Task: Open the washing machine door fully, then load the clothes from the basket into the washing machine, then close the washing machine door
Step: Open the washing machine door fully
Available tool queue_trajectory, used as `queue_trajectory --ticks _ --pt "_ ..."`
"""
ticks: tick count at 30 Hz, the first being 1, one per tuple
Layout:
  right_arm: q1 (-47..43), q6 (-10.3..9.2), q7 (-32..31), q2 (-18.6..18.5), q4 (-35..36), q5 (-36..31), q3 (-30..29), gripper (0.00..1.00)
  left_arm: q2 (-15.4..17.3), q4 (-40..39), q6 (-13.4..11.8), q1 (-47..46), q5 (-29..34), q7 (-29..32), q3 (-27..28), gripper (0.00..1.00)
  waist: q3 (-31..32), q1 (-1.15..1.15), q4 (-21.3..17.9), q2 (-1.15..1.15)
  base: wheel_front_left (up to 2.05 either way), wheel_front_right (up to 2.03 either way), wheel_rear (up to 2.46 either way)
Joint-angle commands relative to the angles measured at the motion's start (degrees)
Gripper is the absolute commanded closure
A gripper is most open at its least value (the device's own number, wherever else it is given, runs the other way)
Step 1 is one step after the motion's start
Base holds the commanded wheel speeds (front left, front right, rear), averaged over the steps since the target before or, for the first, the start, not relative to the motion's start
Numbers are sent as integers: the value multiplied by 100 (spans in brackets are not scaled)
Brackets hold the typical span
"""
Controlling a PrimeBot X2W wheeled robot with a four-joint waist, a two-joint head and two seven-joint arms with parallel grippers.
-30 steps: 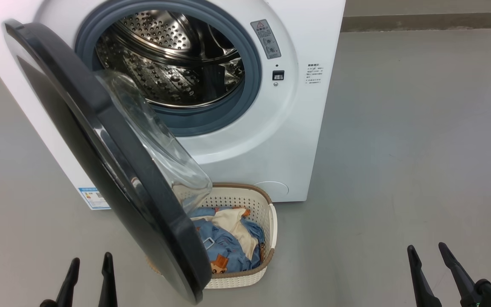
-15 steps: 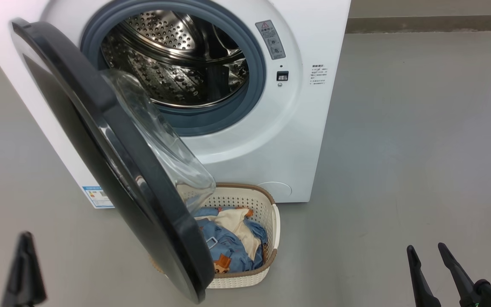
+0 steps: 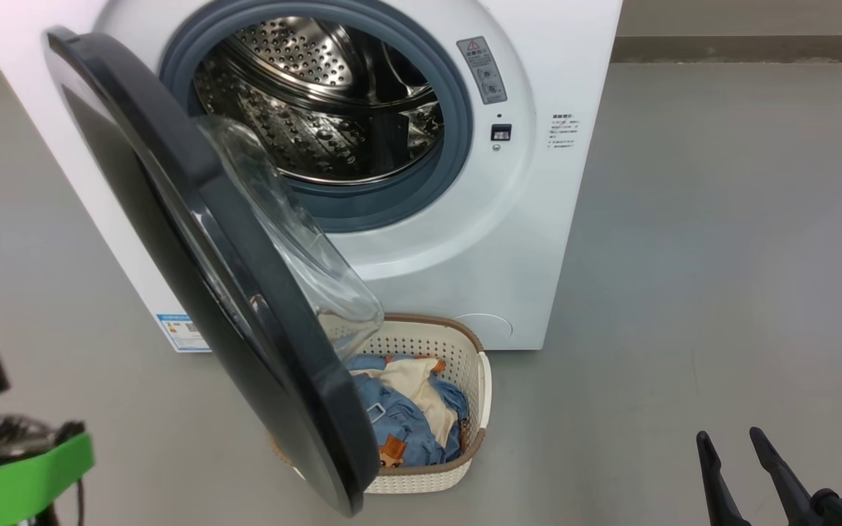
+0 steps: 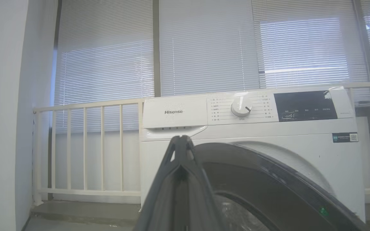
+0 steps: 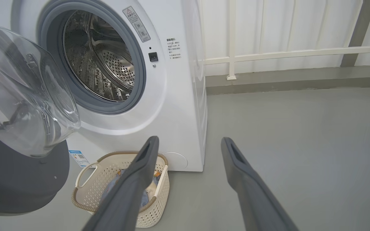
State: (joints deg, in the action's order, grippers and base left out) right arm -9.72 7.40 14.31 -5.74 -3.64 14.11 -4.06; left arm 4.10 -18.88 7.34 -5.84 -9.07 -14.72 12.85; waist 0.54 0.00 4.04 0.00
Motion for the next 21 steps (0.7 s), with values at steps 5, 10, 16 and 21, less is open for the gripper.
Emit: queue_trajectory --ticks 5,10,16,21 --pt "10 9 69 -51 134 20 145 0 272 -855 14 -726 162 270 -584 100 5 0 126 0 0 0 0" --pt "-1 9 69 -20 108 28 156 0 80 -1296 13 -1000 125 733 -1603 100 -6 0 242 0 0 0 0" --pt "25 9 69 1 95 36 153 0 -89 -1106 -132 -736 -138 1002 -3010 100 -35 0 366 0 0 0 0" --pt "22 9 69 14 95 38 120 0 -115 -796 -372 -428 -538 1108 -3779 100 -59 0 485 0 0 0 0"
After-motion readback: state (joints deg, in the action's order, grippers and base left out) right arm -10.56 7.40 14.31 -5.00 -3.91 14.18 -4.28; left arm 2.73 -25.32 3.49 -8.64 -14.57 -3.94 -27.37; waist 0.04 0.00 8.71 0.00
